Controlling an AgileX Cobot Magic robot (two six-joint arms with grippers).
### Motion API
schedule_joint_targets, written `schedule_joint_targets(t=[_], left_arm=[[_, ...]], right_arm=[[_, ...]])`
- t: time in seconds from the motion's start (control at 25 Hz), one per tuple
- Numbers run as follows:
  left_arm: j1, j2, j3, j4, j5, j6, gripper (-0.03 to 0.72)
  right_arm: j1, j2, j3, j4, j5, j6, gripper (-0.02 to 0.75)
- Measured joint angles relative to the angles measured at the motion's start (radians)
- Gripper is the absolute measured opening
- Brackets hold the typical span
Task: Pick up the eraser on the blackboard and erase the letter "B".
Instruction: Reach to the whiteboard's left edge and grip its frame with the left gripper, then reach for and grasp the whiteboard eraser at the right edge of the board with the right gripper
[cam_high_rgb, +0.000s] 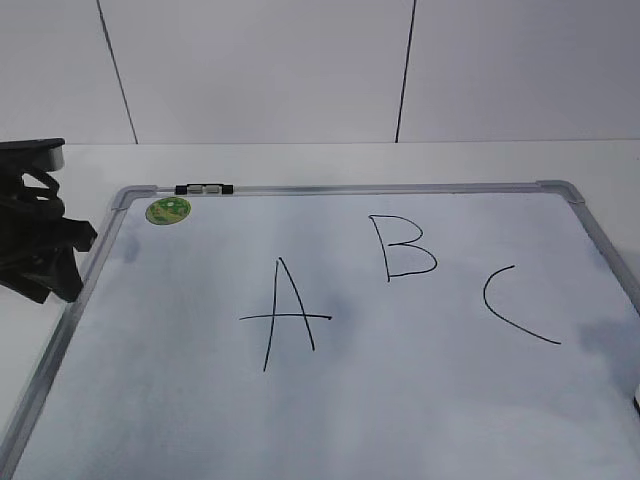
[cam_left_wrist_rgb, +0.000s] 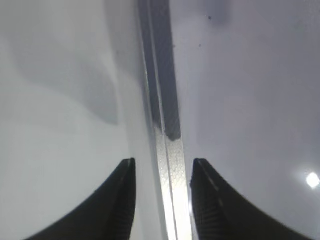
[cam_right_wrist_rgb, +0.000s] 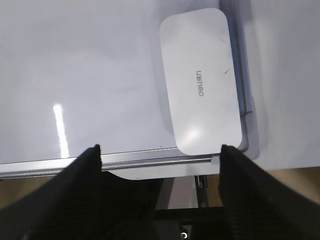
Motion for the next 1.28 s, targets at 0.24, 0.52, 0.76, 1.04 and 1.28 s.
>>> schedule_joint_targets(t=[0.24,0.52,0.76,1.04,1.28], left_arm=[[0.000,0.018,-0.001,0.000,-0.013,0.000,0.249],[0.000,0.076,-0.001,0.000,-0.013,0.000,0.246],[0.000,0.080,-0.007,0.000,-0.013,0.000,0.244],[0.000,0.080,-0.008,0.006,-0.011,0.000,0.243],[0.000,0.081,-0.008,0.008,-0.011,0.000,0.210]], right_arm=[[0.000,0.002,0.000,0.000,0.000,0.000,0.581],[0.000,0.002,0.000,0.000,0.000,0.000,0.581],[0.000,0.002,0.000,-0.002,0.000,-0.002,0.581],[0.000,0.002,0.000,-0.023,0.000,-0.002,0.581],[0.000,0.002,0.000,-0.023,-0.002,-0.002,0.581]])
